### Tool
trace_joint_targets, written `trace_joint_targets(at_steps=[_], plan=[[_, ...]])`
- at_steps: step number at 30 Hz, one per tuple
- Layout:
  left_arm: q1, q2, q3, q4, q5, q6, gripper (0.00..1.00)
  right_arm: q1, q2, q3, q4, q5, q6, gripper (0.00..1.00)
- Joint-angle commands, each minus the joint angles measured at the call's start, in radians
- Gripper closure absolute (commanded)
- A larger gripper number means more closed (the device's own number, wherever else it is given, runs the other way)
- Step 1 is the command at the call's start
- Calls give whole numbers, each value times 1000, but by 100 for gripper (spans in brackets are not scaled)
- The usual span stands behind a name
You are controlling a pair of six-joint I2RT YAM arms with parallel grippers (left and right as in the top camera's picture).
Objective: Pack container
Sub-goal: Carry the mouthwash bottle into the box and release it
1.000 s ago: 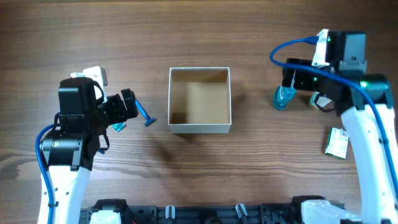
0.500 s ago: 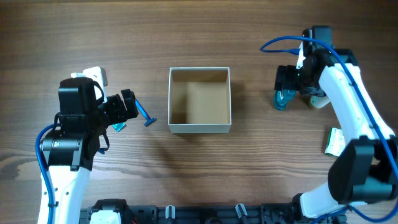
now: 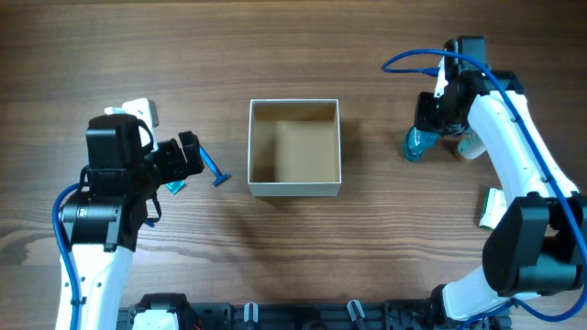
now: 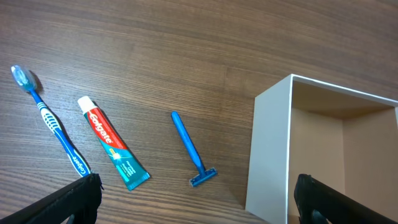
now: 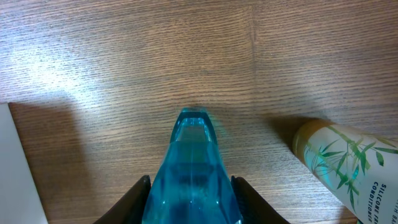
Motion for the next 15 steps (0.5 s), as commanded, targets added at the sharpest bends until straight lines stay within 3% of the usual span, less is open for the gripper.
trace_joint_targets(at_steps=[1,5,11,15], plan=[[8,-5,20,-5,-11,-3,0,17,-19,22,-3,-9,-13,94],[33,-50,20,-22,-235,-80,0,92,-137,71,-40,37,-41,95],[111,-56,20,-39,-244,-85,0,298,-214,346,-243,85,-40,96],[111,-23,20,-45,-244,-86,0,483,-180,549,-325,142,71,95]])
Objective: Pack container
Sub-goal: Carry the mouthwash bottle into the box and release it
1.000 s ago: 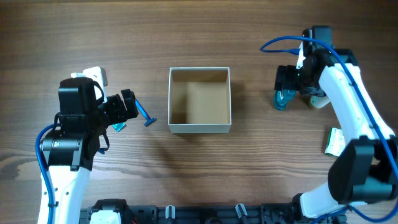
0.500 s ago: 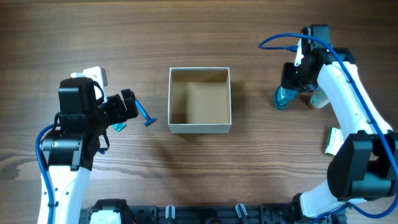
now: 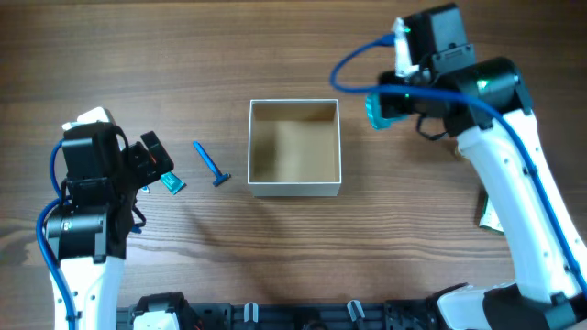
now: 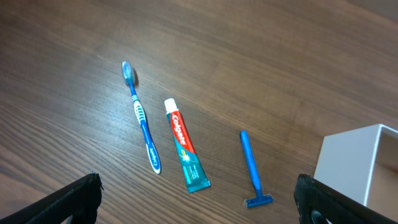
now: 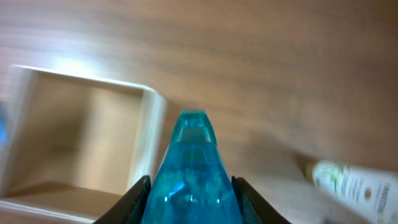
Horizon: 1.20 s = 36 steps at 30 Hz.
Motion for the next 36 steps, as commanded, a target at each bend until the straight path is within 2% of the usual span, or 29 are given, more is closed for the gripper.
trace_joint_targets(at_steps=[1,2,4,13,23,30,31,33,34,36], plan=[[7,26,17,-2,-31,-21,0,139,11,148,-27,65,122,96],[7,27,17,-2,-31,-21,0,184,34,171,-21,65,214,96],[7,26,17,-2,-32,-21,0,226,62,172,1,65,299,96],[7,26,17,-13,-32,-21,0,365,320,172,87,158,472,96],[7,26,17,-13,-31,-20,0,369,509,172,206,130,491,95],[7,26,17,-13,-32,-20,0,369,556,171,239,106,491,87],[7,26,17,-13,-32,-20,0,369,565,171,238,105,490,86],[7,26,17,-13,-32,-20,0,369,577,171,235,92,480,74],[7,26,17,-14,-31,-20,0,369,580,171,236,81,462,60],[7,26,17,-16,-32,-20,0,369,580,171,238,80,458,48]])
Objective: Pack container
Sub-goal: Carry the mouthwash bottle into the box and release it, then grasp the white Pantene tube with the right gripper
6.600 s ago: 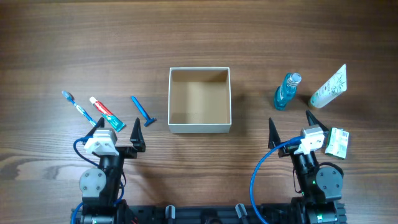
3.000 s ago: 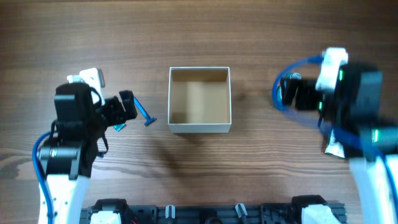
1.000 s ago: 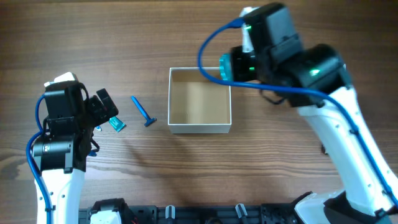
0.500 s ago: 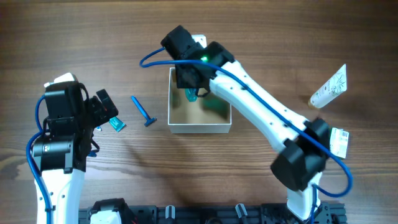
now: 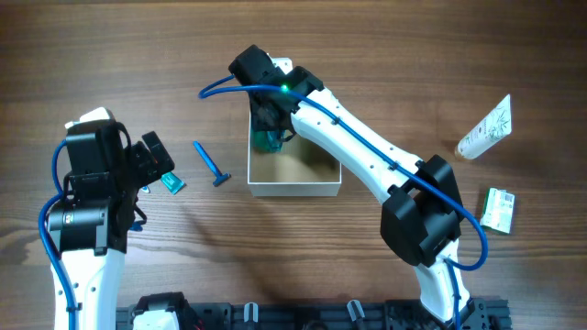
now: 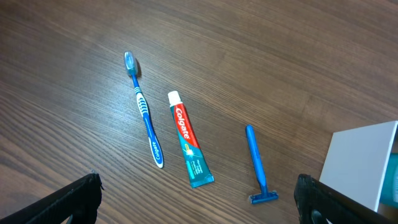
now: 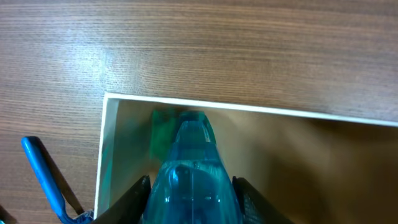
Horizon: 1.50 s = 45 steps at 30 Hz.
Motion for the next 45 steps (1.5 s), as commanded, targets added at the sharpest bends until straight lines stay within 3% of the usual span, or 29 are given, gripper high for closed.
trace_joint_targets(at_steps=[1,2,9,16,20,21,28,36,41,45], plan=[[8,0,17,-4,-24,-9,0,2,3,24,13,-33,-37,19],[8,0,17,-4,-24,-9,0,2,3,24,15,-52,-65,1],[8,0,17,-4,-24,-9,0,2,-64,24,-6,-38,-86,0],[8,0,17,-4,-24,-9,0,-47,-422,24,-79,133,-130,0],[8,0,17,-4,-24,-9,0,-232,-570,24,-207,137,-77,0],[8,0,17,-4,-24,-9,0,-352,-615,24,-275,129,-79,0],[8,0,17,-4,-24,-9,0,-786,-651,-21,-434,55,-317,0],[8,0,17,-4,-24,-9,0,-1007,-648,-351,-227,-148,-500,0],[8,0,17,-5,-24,-9,0,-1018,-647,-550,-14,-149,-500,1],[8,0,17,-5,-24,-9,0,-1018,-646,-632,82,-149,-502,8]])
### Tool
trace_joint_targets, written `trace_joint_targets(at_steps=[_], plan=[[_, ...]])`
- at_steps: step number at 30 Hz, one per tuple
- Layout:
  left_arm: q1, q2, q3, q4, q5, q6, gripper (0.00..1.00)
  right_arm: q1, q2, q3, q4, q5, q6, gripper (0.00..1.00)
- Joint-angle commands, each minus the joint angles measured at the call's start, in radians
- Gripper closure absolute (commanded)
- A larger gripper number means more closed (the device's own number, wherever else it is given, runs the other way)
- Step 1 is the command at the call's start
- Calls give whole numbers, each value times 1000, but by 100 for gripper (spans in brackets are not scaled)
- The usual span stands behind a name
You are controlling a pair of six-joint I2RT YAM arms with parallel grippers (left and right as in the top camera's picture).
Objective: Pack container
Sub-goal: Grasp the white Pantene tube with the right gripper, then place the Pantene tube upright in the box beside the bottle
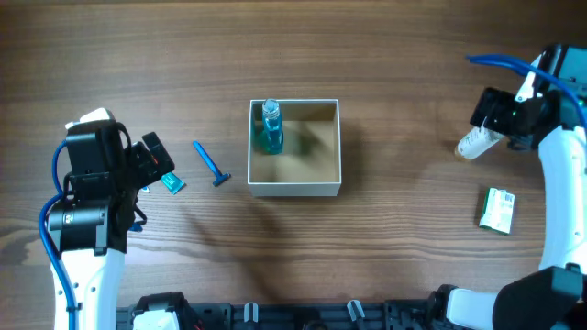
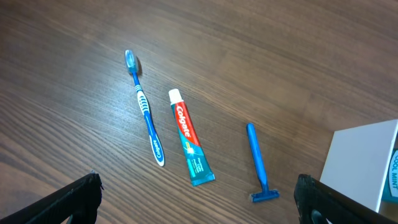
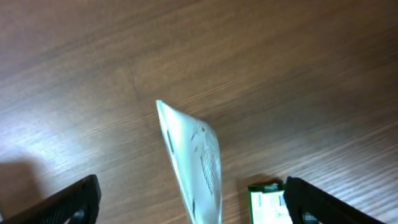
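The open white box stands mid-table with the blue mouthwash bottle in its left side. My right gripper is open at the far right, hovering above the white bamboo-print tube, which lies between its fingers without touching them. To the left of the box, my left gripper is open and empty above the toothbrush, the toothpaste tube and the blue razor.
A green packet lies on the table in front of the white tube, also seen by the right wrist as the green packet. The box's white corner shows at the left wrist view's right edge.
My right gripper has let go of the blue bottle, which now rests in the box. That gripper is now open over the white tube at the far right. The left arm has not moved.
My right gripper was shut on the blue bottle on the table beside the white tube, and the left gripper hung near the razor. Then the bottle was raised near the box and the left arm stood further left. Then the bottle was inside the box, where it now lies released.
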Motion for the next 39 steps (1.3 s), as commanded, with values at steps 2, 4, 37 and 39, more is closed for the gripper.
trace_joint_targets(at_steps=[2,4,37,39], plan=[[8,0,16,1,-23,-9,0,-2,-3,-72,85,-20,-23,19],[8,0,16,-2,-23,-9,0,-2,-3,-85,97,-20,-23,38],[8,0,16,-10,-23,-9,0,652,-53,564,-301,6,181,96],[8,0,16,-10,-23,-9,0,748,13,564,-266,57,207,96]])
